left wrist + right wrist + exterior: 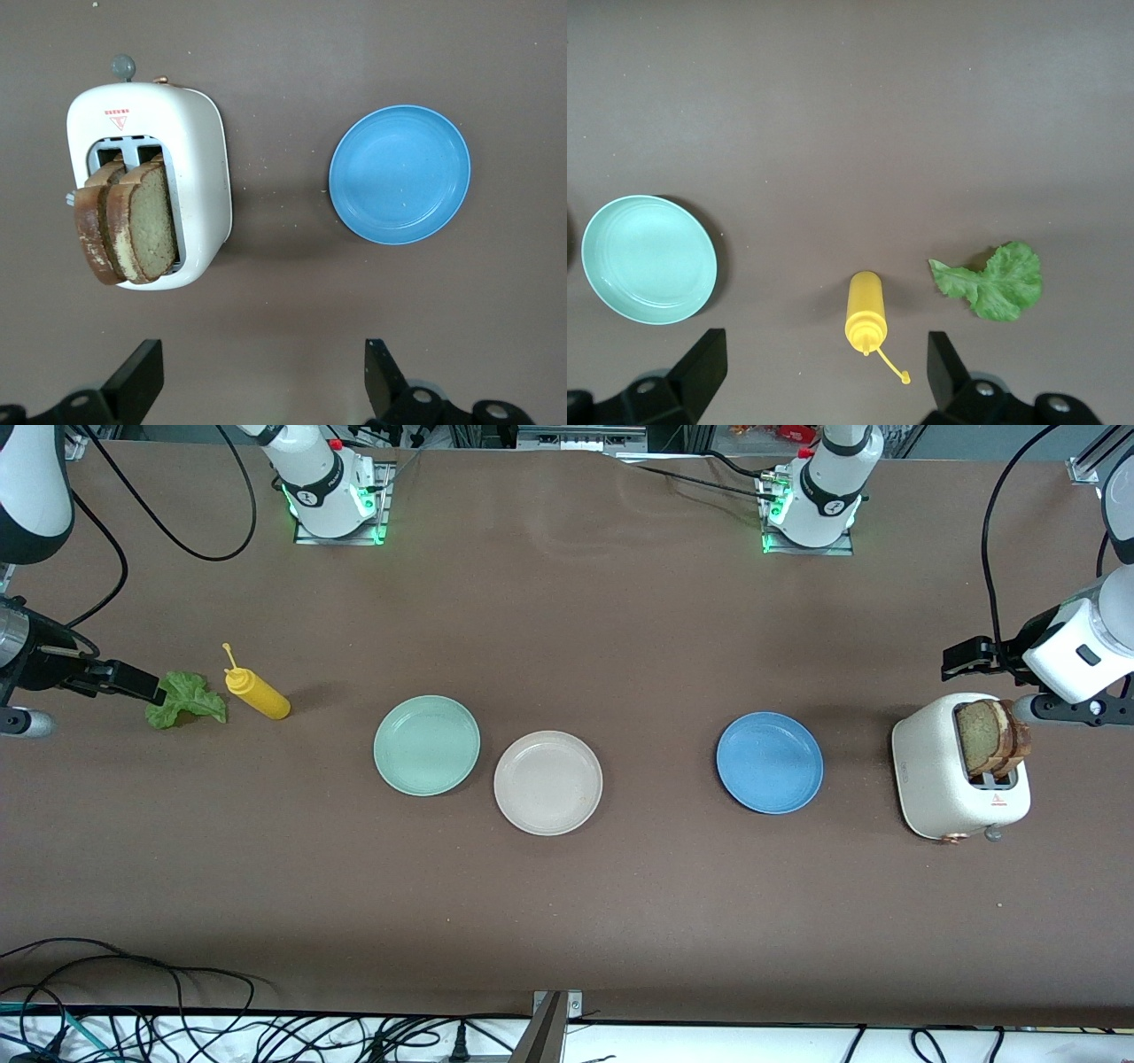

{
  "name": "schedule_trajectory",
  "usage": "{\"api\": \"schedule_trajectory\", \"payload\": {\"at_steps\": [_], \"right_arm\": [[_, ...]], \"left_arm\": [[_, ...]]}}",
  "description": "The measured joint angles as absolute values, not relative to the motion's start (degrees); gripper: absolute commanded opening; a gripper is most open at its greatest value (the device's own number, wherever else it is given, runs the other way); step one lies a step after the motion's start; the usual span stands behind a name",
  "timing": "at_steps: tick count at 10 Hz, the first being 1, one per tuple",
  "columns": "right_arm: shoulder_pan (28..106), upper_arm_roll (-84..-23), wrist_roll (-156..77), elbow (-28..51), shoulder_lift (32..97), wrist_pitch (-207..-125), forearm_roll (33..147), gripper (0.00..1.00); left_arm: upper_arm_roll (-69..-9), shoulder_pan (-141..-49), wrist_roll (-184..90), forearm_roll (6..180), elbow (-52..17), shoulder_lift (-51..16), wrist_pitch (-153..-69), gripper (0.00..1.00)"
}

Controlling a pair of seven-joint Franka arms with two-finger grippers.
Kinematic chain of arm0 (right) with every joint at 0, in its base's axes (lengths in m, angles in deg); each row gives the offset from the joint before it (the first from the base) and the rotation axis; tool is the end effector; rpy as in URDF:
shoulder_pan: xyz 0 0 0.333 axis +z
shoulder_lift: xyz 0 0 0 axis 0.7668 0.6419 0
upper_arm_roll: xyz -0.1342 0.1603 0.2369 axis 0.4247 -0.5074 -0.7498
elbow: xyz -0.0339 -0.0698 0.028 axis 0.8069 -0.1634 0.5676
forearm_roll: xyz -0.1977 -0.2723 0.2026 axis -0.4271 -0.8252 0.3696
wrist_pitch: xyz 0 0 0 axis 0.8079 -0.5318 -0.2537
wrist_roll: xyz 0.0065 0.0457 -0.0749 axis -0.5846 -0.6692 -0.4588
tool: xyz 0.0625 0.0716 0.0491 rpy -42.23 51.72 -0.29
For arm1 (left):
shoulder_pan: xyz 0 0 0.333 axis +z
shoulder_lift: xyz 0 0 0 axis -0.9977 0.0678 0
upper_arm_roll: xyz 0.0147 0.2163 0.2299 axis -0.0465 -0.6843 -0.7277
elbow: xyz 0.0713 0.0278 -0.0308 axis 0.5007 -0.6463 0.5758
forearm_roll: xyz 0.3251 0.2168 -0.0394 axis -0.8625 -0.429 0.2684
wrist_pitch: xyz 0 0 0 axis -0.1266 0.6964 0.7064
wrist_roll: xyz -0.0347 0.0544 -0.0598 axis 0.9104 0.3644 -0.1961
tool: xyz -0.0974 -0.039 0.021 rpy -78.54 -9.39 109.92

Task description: Make sandwich on beige plate with both arms

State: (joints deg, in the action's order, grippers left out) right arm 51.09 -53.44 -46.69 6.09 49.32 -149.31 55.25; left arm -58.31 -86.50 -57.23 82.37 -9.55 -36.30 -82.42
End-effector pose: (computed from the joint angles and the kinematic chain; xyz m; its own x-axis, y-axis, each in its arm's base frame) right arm 0.5982 -0.0424 0.5262 0.9910 -0.1221 -0.0551 -0.1231 -0.9923 -0.0144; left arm 0.5805 0.0108 0.5400 0.9833 -0.0499 -0.1748 -0.0537 -0.9984 -0.0171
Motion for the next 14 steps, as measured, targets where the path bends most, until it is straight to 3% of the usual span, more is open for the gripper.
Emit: {"api": "schedule_trajectory", "payload": {"at_steps": [14], "right_arm": [[51.1, -53.4, -46.7, 6.1, 49.3, -149.3, 55.2, 1.00]], "left_arm": [[-57.8, -87.0, -57.2, 82.4, -9.6, -35.0, -82.4, 1.00]]}}
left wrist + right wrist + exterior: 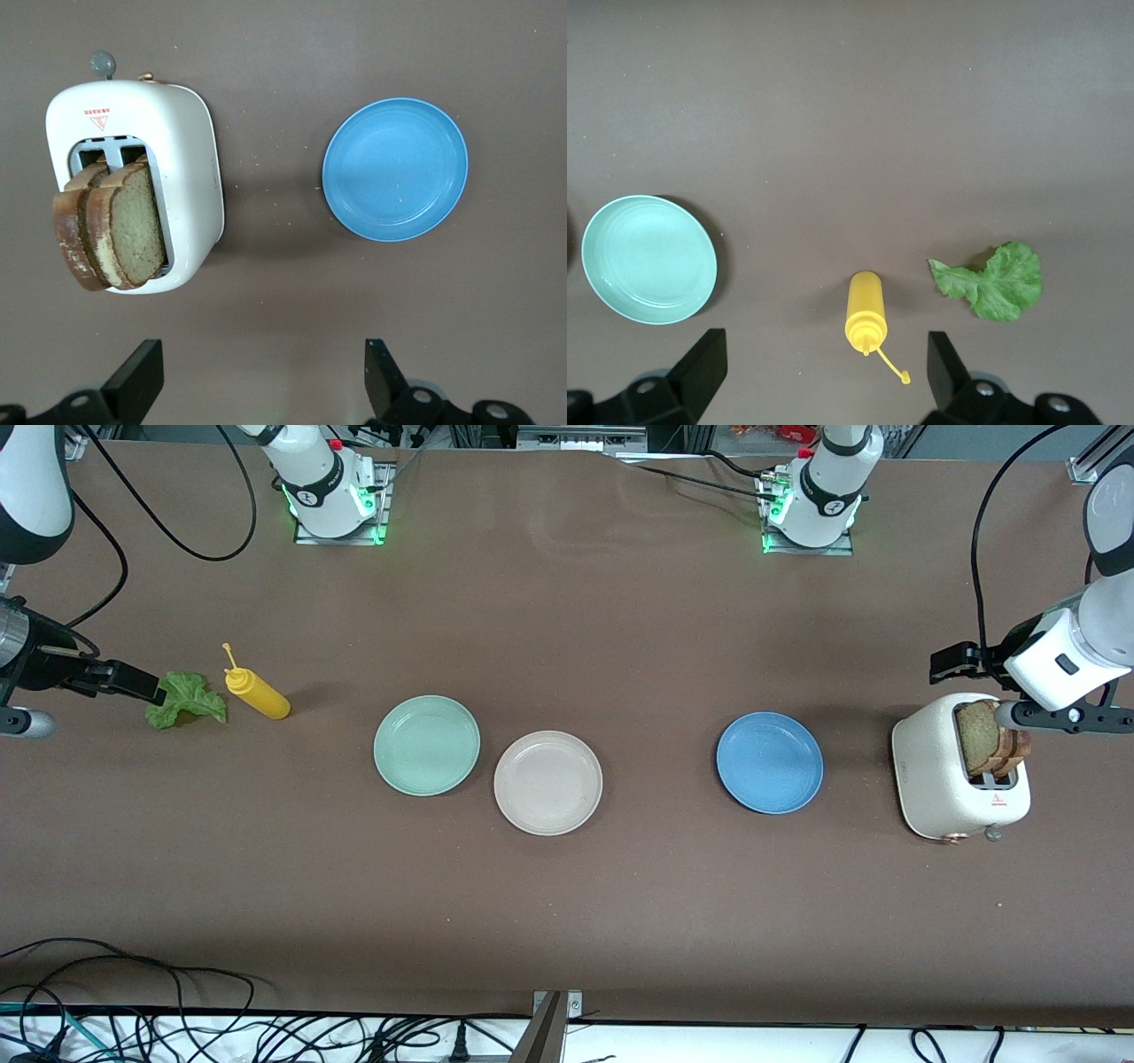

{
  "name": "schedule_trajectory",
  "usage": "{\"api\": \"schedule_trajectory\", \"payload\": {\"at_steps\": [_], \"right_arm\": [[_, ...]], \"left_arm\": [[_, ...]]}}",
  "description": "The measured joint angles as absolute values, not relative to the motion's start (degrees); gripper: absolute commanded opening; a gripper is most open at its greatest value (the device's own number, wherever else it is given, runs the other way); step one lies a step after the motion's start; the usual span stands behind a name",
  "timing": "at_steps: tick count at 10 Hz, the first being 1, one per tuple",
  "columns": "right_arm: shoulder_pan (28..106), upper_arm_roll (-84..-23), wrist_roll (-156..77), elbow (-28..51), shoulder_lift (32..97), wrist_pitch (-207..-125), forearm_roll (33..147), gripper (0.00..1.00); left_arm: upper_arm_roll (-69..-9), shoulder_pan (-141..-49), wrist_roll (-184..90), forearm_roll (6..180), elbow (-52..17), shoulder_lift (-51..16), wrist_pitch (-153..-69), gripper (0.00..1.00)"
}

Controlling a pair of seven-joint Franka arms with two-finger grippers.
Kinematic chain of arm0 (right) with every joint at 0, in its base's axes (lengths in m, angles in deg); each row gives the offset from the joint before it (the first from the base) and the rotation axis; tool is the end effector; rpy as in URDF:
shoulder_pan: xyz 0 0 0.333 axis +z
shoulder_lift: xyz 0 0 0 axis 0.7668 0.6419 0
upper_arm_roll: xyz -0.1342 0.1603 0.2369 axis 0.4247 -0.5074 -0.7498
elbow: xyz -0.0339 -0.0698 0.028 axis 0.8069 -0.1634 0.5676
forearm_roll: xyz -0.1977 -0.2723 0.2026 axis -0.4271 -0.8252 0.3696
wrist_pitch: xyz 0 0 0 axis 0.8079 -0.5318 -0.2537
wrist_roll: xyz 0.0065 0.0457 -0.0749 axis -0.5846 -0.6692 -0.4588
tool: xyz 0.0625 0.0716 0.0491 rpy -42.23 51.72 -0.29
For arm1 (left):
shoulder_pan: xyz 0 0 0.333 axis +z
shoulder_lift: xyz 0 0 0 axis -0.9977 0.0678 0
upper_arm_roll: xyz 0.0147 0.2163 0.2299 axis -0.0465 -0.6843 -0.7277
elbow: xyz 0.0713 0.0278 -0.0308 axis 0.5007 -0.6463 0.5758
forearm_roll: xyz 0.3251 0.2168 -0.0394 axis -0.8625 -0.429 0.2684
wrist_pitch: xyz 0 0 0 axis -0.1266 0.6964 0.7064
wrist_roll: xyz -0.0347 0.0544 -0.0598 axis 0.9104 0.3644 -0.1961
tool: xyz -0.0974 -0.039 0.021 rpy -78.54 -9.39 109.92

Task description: Make sandwich on beige plate with both arms

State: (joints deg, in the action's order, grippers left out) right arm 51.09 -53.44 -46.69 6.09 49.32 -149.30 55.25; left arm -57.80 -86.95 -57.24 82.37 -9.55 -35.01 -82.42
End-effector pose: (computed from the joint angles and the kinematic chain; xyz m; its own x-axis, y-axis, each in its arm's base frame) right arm 0.5981 -0.0424 0.5262 0.9910 -0.1221 -0.0553 -0.1231 -0.9923 -0.0143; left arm 0.5851 0.0013 0.5269 0.9782 -0.0666 -0.1969 -0.0709 -0.9974 -0.0147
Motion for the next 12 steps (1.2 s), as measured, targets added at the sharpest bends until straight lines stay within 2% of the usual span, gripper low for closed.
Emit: {"api": "schedule_trajectory", "payload": {"at_steps": [12], "right_arm": [[51.1, -53.4, -46.7, 6.1, 49.3, -149.3, 55.2, 1.00]], "left_arm": [[-58.6, -86.4, -57.2, 82.4, -9.5, -34.5, -82.5, 1.00]]}}
